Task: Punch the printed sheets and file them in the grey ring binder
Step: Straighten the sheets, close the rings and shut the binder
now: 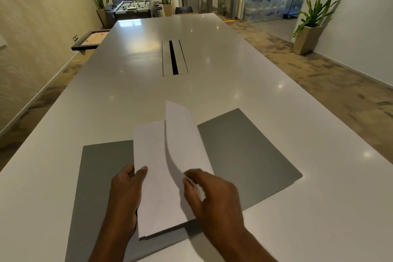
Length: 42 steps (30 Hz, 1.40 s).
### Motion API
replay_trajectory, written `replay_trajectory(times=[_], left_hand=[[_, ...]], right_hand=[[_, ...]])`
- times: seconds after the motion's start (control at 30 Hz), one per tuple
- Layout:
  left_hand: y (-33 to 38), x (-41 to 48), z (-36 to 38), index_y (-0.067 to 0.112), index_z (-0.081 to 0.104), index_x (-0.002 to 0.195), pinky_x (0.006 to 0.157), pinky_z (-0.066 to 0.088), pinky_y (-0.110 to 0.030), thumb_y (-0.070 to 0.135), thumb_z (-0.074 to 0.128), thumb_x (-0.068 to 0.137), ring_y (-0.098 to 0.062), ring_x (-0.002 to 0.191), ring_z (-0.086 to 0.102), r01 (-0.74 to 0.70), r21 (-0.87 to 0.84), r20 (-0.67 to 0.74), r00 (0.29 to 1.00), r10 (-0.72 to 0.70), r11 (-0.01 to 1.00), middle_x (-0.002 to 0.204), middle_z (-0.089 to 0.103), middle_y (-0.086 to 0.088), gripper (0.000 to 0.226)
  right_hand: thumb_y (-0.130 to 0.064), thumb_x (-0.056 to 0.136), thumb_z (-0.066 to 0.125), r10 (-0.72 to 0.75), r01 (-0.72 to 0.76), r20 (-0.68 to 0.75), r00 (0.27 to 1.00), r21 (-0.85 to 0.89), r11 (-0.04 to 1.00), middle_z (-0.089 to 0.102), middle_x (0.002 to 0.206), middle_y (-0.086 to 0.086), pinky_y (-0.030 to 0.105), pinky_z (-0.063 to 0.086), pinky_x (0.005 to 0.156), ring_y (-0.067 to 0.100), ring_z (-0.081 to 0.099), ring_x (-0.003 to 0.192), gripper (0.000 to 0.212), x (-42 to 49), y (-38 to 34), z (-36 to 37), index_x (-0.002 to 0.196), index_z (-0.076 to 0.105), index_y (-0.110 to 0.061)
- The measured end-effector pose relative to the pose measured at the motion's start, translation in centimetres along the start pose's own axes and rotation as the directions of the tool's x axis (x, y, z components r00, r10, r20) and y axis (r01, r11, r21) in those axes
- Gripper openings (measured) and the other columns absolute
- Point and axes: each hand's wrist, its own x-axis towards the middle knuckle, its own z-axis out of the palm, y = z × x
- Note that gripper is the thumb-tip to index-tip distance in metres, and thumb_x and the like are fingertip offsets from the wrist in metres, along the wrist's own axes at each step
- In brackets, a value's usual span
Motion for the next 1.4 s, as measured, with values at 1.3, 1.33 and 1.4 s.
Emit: replay_trajectory(times=[1.3,1.33,1.4], left_hand=[[4.8,-2.1,12.6,0.026,0.073,0.108,0.076,0.067,-0.051,0.035,0.060,0.103,-0.023,0.078,0.080,-0.130,0.084,0.358,0.929,0.092,0.988,0.096,0.081,0.002,0.016],[4.4,-1.9,12.3,0.027,0.073,0.107,0.076,0.067,-0.054,0.030,0.061,0.103,-0.023,0.079,0.079,-0.119,0.100,0.343,0.936,0.078,0.988,0.095,0.081,0.002,0.014],[3.7,-1.4,11.5,0.027,0.074,0.108,0.076,0.065,-0.058,0.023,0.061,0.102,-0.024,0.078,0.078,-0.087,0.118,0.299,0.953,0.048,0.989,0.095,0.081,0.002,0.014]], right_hand=[[-0.042,0.109,0.040,0.351,-0.559,0.514,0.783,0.331,0.761,0.075,0.113,-0.006,0.030,0.060,0.082,0.013,0.074,0.100,0.029,11.3,11.8,-5.0,0.124,0.064,-0.041],[-0.045,0.108,0.039,0.390,-0.585,0.500,0.773,0.325,0.743,0.074,0.112,0.000,0.032,0.059,0.079,0.017,0.074,0.096,0.029,11.3,11.8,-5.8,0.119,0.066,-0.041],[-0.047,0.107,0.041,0.509,-0.672,0.460,0.727,0.326,0.665,0.072,0.106,0.004,0.032,0.054,0.073,0.019,0.070,0.088,0.030,11.7,12.4,-7.4,0.110,0.068,-0.034]])
